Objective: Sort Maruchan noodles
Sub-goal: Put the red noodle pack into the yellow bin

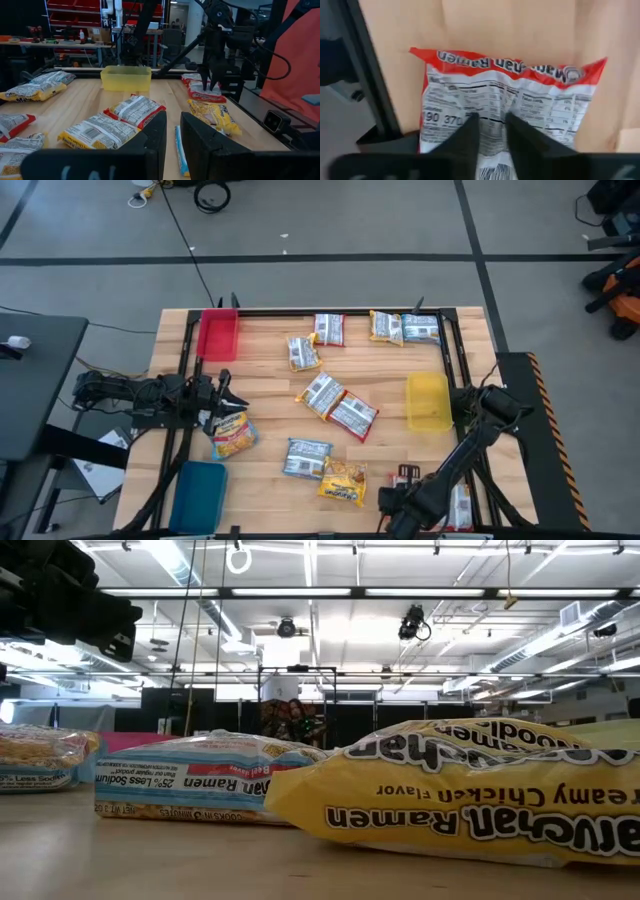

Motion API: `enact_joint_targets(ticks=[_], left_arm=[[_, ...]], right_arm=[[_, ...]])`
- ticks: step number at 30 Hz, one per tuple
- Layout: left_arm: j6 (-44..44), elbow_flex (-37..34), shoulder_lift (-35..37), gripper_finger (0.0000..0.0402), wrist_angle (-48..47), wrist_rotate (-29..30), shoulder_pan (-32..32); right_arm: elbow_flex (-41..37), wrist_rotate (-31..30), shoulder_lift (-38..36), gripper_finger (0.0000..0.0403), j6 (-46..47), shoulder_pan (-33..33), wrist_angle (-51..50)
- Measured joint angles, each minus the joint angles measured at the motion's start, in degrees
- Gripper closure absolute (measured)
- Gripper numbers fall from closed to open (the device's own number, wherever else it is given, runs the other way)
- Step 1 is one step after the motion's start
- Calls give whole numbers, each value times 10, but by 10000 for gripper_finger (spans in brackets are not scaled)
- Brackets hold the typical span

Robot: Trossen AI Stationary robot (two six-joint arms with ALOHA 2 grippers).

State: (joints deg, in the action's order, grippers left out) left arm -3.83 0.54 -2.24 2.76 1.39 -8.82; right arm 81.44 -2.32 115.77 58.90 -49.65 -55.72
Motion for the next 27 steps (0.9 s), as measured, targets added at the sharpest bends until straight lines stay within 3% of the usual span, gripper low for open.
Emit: enact_joint_targets(ticks=[3, 7, 15, 18, 23, 27], left_arm=[[0, 0, 0, 340, 0, 0, 0], [0, 0, 0, 340, 0, 0, 0], [0, 0, 0, 340, 0, 0, 0], [0, 0, 0, 340, 0, 0, 0], [0, 0, 0, 340, 0, 0, 0], [0, 0, 0, 340, 0, 0, 0]], right_arm=[[-3, -20, -9, 389, -1, -5, -11], [-6, -88, -54, 393, -3, -13, -42], [-3, -336, -205, 398, -20, -51, -58], [-21, -403, -247, 399, -16, -80, -43], [-121, -499, -329, 400, 10, -141, 66], [-232, -539, -390, 401, -2, -174, 223]])
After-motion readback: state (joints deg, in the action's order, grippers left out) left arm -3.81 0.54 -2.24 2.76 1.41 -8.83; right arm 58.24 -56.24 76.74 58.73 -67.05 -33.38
